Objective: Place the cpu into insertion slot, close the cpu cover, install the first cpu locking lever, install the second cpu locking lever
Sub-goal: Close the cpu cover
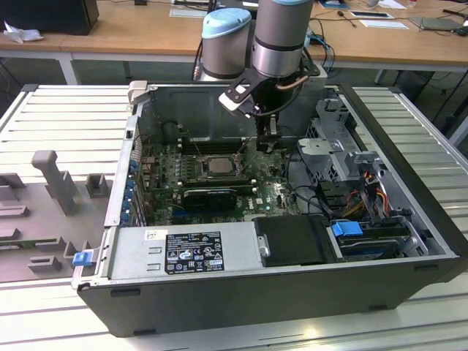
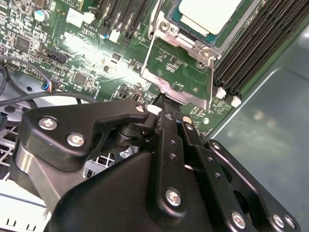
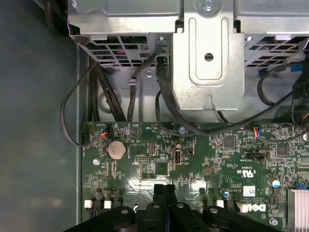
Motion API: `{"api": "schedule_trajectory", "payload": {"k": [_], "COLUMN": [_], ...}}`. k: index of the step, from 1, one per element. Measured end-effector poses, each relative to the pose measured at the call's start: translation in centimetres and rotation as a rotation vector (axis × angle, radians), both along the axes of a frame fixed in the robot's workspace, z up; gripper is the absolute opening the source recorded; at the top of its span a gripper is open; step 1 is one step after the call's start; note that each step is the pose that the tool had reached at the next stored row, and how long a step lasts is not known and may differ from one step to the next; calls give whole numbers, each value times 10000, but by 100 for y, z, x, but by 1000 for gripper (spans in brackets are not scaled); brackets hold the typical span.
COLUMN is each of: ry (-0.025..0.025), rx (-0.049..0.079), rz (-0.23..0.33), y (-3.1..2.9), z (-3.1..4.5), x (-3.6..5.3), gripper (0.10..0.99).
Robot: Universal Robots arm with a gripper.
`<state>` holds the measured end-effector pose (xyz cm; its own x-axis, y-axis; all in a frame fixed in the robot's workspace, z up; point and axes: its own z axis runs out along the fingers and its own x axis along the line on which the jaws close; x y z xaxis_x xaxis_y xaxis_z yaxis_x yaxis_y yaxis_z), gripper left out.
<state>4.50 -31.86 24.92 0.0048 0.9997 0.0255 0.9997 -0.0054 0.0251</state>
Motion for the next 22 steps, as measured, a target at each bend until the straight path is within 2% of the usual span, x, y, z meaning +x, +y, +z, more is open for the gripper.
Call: {"api": "schedule_trajectory", "payload": {"k": [8, 14, 22], "ry": [-1, -1, -1], "rx": [-1, 0, 0], "rz": [12, 10, 12], "y": [0, 0, 0], "z": [0, 0, 0], "x": [-31, -104, -157], "gripper": [106, 106, 106]}}
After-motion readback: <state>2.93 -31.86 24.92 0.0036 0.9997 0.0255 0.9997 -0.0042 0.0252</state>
